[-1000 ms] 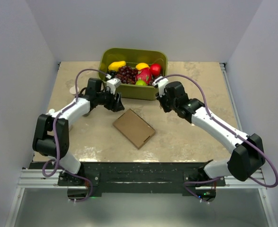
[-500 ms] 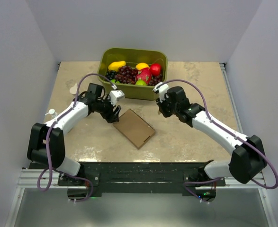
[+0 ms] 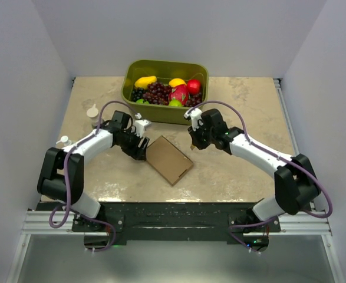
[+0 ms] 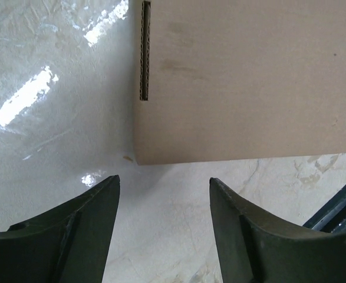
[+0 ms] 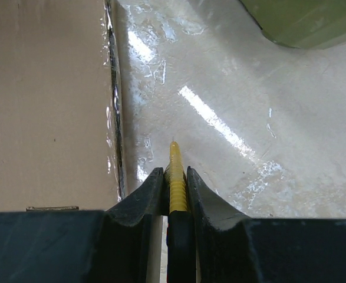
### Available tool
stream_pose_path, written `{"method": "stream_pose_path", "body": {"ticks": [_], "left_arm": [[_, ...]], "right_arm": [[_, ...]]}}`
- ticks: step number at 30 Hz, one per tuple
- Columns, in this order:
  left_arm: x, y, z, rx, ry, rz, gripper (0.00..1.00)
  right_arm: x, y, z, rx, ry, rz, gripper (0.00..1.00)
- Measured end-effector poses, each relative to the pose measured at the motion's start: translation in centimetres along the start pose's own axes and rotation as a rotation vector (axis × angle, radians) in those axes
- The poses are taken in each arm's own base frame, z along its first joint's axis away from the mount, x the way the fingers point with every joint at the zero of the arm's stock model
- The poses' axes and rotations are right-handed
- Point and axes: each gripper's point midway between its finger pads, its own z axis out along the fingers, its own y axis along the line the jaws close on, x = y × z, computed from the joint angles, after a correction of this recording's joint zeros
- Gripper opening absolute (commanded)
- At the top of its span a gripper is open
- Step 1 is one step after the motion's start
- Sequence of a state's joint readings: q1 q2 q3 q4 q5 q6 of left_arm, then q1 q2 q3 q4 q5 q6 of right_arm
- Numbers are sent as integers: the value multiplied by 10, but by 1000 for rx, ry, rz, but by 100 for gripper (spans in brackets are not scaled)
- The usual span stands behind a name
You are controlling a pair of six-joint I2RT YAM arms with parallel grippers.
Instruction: Unpack the express box
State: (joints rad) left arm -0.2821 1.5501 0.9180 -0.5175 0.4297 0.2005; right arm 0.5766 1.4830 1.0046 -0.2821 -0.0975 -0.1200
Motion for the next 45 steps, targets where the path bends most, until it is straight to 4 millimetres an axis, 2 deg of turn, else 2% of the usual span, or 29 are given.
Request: {"method": "stream_pose_path", "body": {"ticks": [4,9,11,22,25,29,32,37,41,42,43,45], "left_arm": [[-22,1,-4,13,-15,21,73],[-75,17,-11,-20,-90,26,73],[-82,21,-9,-22,-100,12,72],[-67,18,32,94,-24,-87,69],[-69,18,31,87,-24,-82,69],[-67,21,31,58,-15,-72,70],[-65,16,25,66,-25,-53,71],[-53,-9,4,104,-81,-21,76],[-49,-17,0,99,-102,-49,77],[-47,-17,2,97,-100,-59,95],[-43,-16,4,94,-92,-70,100],[-35,-16,7,88,-74,-84,100]], "right_arm": [[0,1,2,-5,6,-1,0],[-15,-1,-2,-4,-28,-14,0],[-19,-2,-3,-3,-35,-19,0],[-22,-4,-22,4,-13,-73,0],[-18,-10,-31,29,-10,-60,0],[-13,-33,-47,93,-8,34,0],[-7,-45,-53,119,3,87,0],[6,-39,-50,103,27,104,0],[10,-32,-49,71,37,115,0],[10,-30,-49,60,35,115,0],[10,-27,-49,40,36,115,0],[11,-21,-49,7,36,113,0]]}}
